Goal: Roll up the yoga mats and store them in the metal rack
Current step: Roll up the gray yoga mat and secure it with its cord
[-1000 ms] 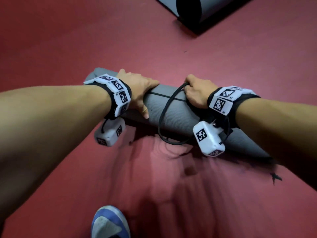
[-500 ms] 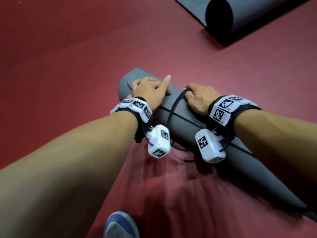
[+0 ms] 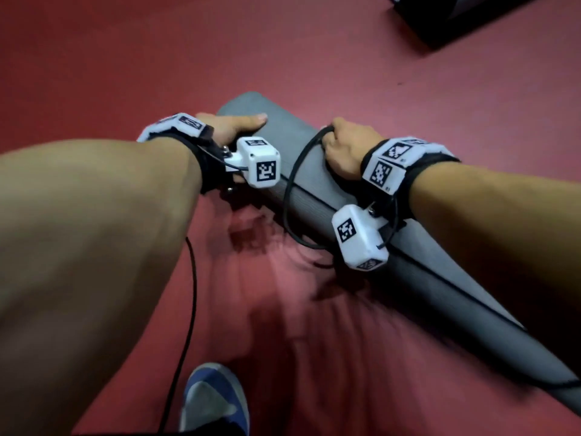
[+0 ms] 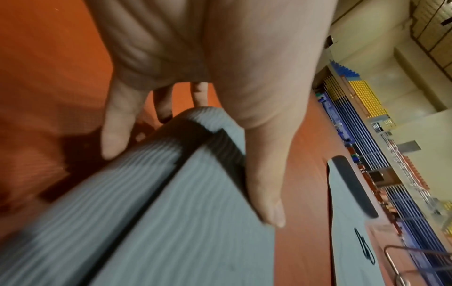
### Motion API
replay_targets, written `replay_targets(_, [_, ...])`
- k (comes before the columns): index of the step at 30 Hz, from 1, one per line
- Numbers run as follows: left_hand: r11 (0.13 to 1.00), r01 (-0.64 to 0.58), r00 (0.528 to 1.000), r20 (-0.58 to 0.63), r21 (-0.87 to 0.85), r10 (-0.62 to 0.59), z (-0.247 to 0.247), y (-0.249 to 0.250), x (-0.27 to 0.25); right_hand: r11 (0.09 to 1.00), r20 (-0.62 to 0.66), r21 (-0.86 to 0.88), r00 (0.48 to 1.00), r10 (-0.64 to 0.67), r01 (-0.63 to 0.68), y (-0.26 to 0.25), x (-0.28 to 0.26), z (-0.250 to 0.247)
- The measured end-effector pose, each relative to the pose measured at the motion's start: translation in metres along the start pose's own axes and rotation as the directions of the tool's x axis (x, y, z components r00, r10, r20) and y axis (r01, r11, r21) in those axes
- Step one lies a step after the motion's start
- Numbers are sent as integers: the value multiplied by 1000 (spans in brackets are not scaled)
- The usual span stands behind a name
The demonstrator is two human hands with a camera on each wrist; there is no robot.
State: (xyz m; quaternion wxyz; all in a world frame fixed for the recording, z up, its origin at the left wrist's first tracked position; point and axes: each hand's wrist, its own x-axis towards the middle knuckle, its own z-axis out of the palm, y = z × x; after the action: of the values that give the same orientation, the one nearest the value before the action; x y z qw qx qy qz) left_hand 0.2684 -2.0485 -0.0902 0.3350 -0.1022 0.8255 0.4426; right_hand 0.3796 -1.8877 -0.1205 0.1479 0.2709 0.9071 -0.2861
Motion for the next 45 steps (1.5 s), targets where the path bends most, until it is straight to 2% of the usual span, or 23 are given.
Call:
replay_targets(5, [997, -69, 997, 11, -43, 70, 1, 15, -23, 993, -119, 113, 992, 36, -23, -17, -14, -30])
replay_targets(8, [991, -134, 989, 61, 24, 133, -3, 57, -57, 973, -235, 223, 965, 118, -64, -35, -37, -79])
replay_targets(12, [956, -287, 951, 144, 70, 275, -4, 114, -114, 954, -365, 300, 921, 135, -21, -54, -83, -145])
replay_targets(16, [886, -440, 868, 322, 144, 379, -7, 184, -195, 923, -467, 381, 871, 152, 44, -81, -145, -230])
replay_targets(19, [773, -590, 771, 449, 234, 452, -4, 233, -252, 903, -540, 426, 817, 202, 58, -91, -191, -283])
replay_targets(21, [698, -663, 705, 539, 269, 462, -5, 268, -297, 891, -539, 454, 799, 267, 8, -90, -224, -325])
replay_targets(23, [608, -735, 643, 592, 301, 485, -4, 285, -315, 878, -539, 478, 785, 305, -13, -85, -242, -346])
replay_targets(25, [541, -772, 615, 607, 335, 503, 0, 293, -334, 853, -541, 522, 763, 355, -27, -79, -263, -364])
replay_targets(27, [569, -757, 619, 629, 321, 470, 8, 299, -366, 818, -518, 571, 745, 420, -65, -70, -282, -379])
replay_targets(28, [545, -774, 594, 666, 322, 451, 14, 301, -383, 803, -499, 587, 735, 460, -104, -63, -293, -386])
replay_targets(30, [461, -819, 544, 717, 342, 435, 24, 292, -400, 790, -462, 588, 730, 503, -172, -55, -304, -389])
replay_targets(32, [309, -861, 505, 753, 404, 422, 32, 277, -416, 787, -446, 579, 725, 525, -213, -46, -319, -395])
replay_targets(33, [267, -868, 496, 752, 419, 433, 36, 273, -424, 788, -434, 569, 729, 529, -234, -42, -327, -398])
replay_targets(34, [269, -873, 488, 737, 407, 468, 41, 272, -428, 788, -423, 562, 731, 536, -252, -36, -334, -401])
replay_targets(37, [369, -871, 480, 724, 325, 494, 53, 277, -435, 756, -370, 584, 732, 573, -297, -14, -356, -408])
replay_targets(39, [362, -870, 483, 728, 335, 487, 61, 282, -446, 700, -343, 640, 698, 629, -316, 6, -372, -416])
replay_targets(40, [387, -867, 486, 703, 314, 520, 64, 283, -450, 672, -328, 664, 679, 657, -329, 15, -377, -417])
replay_targets(41, [460, -846, 511, 655, 269, 556, 67, 283, -453, 651, -309, 676, 668, 677, -346, 21, -381, -418])
replay_targets(43, [616, -764, 597, 576, 194, 559, 74, 285, -463, 618, -276, 703, 666, 694, -352, 31, -388, -417])
replay_targets(45, [687, -682, 686, 545, 250, 483, 87, 282, -468, 549, -238, 778, 665, 708, -306, 38, -396, -415])
